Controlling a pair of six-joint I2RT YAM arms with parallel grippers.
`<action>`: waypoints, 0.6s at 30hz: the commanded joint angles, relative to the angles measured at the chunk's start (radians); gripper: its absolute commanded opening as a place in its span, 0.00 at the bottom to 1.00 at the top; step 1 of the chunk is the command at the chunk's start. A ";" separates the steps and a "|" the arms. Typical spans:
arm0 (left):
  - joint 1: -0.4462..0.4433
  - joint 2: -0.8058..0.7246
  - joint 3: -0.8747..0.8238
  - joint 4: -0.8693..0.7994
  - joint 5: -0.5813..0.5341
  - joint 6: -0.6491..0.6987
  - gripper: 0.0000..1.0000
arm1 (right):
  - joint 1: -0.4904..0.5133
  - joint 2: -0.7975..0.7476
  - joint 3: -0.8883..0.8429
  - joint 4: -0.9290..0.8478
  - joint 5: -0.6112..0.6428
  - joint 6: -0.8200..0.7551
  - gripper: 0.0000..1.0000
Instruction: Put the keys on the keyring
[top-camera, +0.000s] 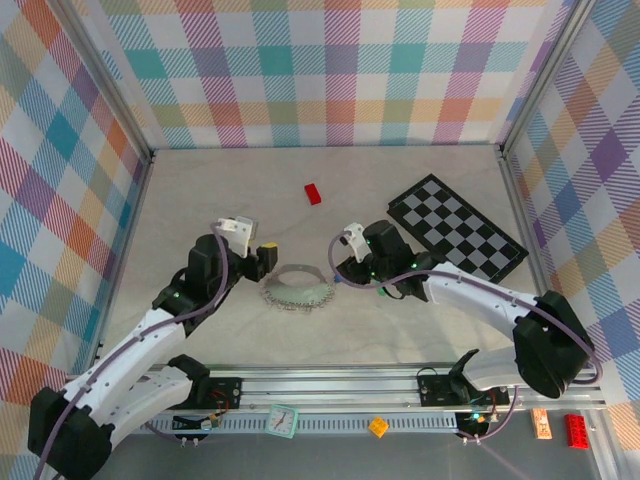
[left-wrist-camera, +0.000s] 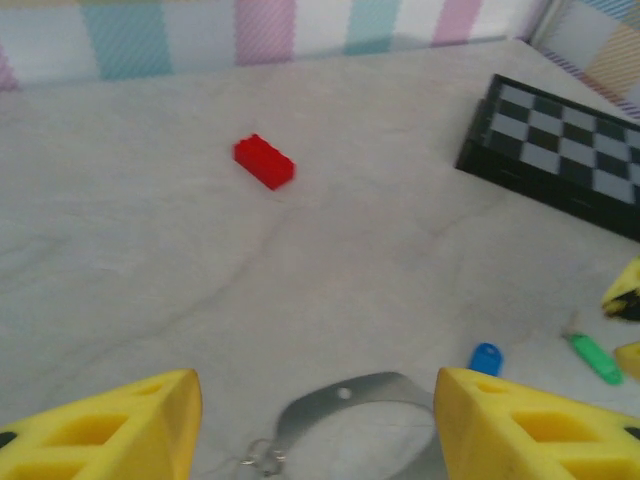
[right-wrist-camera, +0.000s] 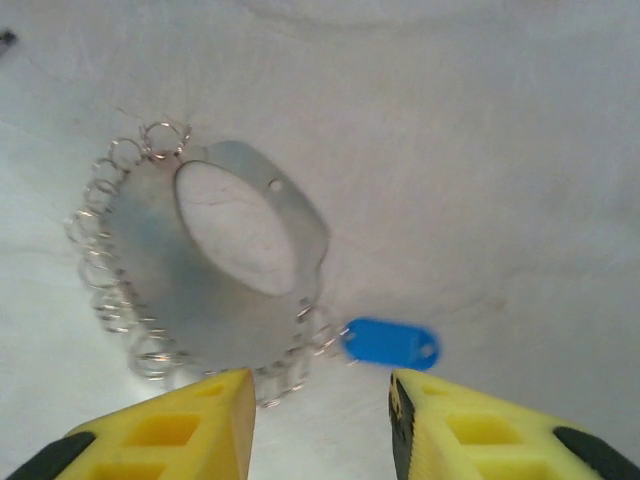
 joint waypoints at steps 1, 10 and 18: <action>0.006 0.068 0.071 -0.068 0.123 -0.114 0.60 | 0.002 -0.010 -0.002 -0.081 -0.058 0.354 0.38; -0.098 0.238 0.102 -0.174 0.179 -0.313 0.59 | -0.004 0.011 0.027 -0.196 0.080 0.351 0.38; -0.286 0.346 0.210 -0.454 0.014 -0.275 0.53 | -0.011 0.016 0.014 -0.175 0.069 0.352 0.38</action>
